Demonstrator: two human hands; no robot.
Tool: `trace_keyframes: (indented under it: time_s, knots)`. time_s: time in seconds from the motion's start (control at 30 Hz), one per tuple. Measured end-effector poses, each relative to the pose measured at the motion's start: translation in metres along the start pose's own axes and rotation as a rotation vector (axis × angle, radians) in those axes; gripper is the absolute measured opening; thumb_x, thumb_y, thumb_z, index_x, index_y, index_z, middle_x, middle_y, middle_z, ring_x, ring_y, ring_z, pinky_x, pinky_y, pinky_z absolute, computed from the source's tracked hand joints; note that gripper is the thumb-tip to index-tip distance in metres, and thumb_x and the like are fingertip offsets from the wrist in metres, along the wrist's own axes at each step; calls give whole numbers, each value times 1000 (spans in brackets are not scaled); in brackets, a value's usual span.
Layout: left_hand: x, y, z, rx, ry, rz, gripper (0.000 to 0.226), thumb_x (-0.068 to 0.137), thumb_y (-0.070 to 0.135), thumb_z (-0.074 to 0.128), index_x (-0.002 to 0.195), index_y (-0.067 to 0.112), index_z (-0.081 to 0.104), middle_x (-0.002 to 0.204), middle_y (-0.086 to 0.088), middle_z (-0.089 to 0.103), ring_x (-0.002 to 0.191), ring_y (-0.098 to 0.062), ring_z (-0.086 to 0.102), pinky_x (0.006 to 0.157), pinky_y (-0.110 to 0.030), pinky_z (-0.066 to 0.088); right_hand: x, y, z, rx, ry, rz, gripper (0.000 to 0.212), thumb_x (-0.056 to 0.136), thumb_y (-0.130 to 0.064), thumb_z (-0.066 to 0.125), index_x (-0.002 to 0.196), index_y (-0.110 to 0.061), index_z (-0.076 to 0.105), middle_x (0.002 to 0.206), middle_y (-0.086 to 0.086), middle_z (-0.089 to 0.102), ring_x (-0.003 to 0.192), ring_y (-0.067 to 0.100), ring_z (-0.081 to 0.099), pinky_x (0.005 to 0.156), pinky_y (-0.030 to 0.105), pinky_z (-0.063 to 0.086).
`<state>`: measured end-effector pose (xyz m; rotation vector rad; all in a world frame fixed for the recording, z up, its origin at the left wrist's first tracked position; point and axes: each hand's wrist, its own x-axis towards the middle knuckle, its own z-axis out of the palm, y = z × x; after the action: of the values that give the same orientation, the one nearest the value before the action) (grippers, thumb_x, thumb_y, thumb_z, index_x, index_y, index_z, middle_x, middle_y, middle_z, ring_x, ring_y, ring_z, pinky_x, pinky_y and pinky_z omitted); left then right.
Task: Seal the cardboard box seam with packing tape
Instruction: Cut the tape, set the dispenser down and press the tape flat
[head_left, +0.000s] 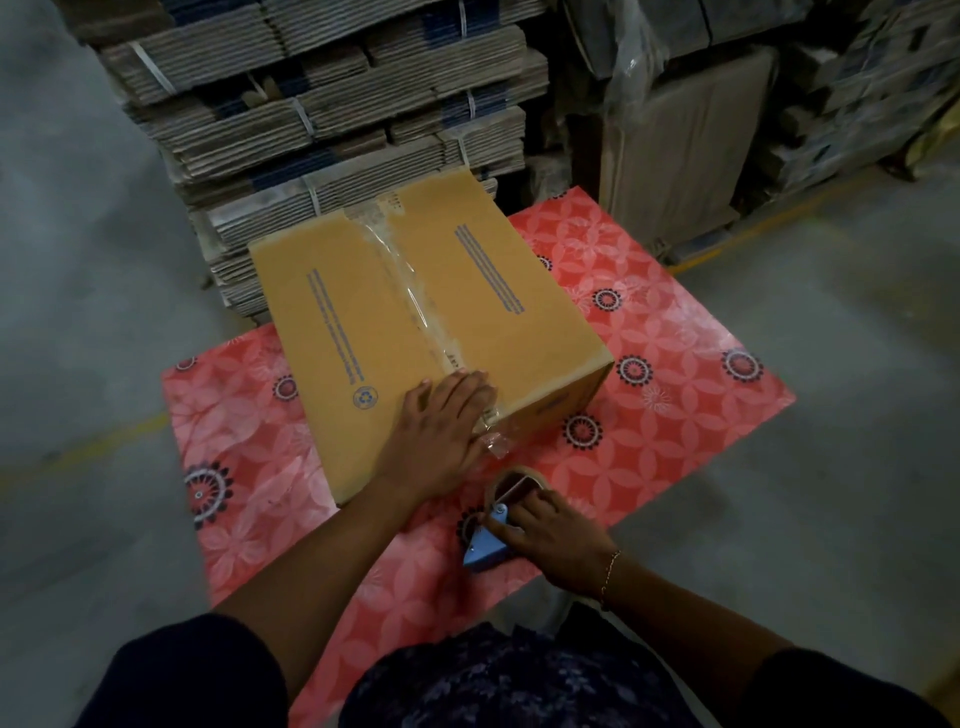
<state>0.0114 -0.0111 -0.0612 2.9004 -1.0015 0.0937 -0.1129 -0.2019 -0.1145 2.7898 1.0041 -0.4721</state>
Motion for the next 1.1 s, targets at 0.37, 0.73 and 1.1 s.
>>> trace_keyframes:
  time_s: [0.37,0.73,1.1]
  knots:
    - [0,-1,2,-2,-15,-6,59,97,53,39,149,25,40,160,3,38,146,-19,37,114,-51,30,10,-1,-54,1619,471,782,20,93,-42,61,102,-25,66,94,-1,71,73,24,67,62,33,54]
    - [1,0,1,-8,15,1,56,97,50,45,146,24,43,158,3,41,145,-19,38,111,-52,33,34,24,-55,1823,642,861,9,91,-5,67,83,-7,69,69,-1,68,63,12,62,58,20,51]
    - [2,-2,-1,-18,-56,11,63,92,50,46,149,25,38,162,3,34,148,-19,31,113,-52,29,50,22,-38,1751,706,894,10,91,-14,71,88,-4,72,69,-10,63,62,3,56,64,24,45]
